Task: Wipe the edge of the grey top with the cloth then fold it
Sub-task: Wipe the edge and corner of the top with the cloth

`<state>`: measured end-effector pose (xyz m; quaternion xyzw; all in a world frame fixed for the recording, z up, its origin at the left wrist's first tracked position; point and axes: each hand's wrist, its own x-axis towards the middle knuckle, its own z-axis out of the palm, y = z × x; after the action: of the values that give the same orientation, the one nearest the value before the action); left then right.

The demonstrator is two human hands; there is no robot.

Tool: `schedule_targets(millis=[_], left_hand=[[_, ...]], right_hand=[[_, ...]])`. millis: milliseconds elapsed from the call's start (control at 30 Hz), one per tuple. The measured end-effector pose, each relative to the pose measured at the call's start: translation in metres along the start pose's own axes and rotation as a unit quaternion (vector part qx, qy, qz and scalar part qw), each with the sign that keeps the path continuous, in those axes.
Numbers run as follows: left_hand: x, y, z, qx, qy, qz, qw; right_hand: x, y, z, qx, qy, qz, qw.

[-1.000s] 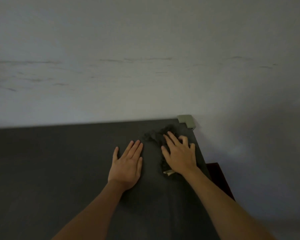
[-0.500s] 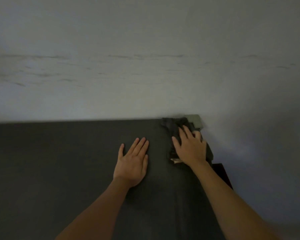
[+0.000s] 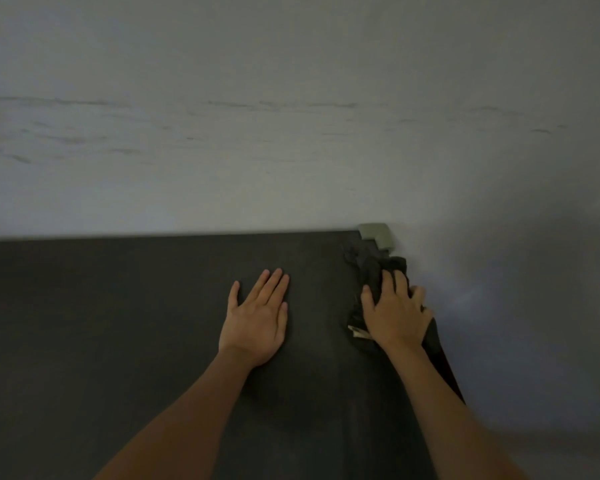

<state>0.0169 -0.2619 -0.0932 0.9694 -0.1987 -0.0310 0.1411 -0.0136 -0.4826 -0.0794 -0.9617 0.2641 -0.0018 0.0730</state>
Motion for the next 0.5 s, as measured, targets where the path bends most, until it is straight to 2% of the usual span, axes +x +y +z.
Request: schedule_targets(millis=[133, 300, 500], left_hand=[[0.0, 0.0, 0.001, -0.005, 0.009, 0.002, 1.0], [0.0, -0.001, 0.002, 0.0, 0.007, -0.001, 1.0], [0.0, -0.001, 0.002, -0.002, 0.007, 0.0, 1.0]], right_hand=[[0.025, -0.016, -0.004, 0.013, -0.036, 0.056, 0.998], [0.017, -0.022, 0.006, -0.024, -0.008, -0.09, 0.996], [0.048, -0.038, 0.003, -0.012, -0.042, -0.065, 0.997]])
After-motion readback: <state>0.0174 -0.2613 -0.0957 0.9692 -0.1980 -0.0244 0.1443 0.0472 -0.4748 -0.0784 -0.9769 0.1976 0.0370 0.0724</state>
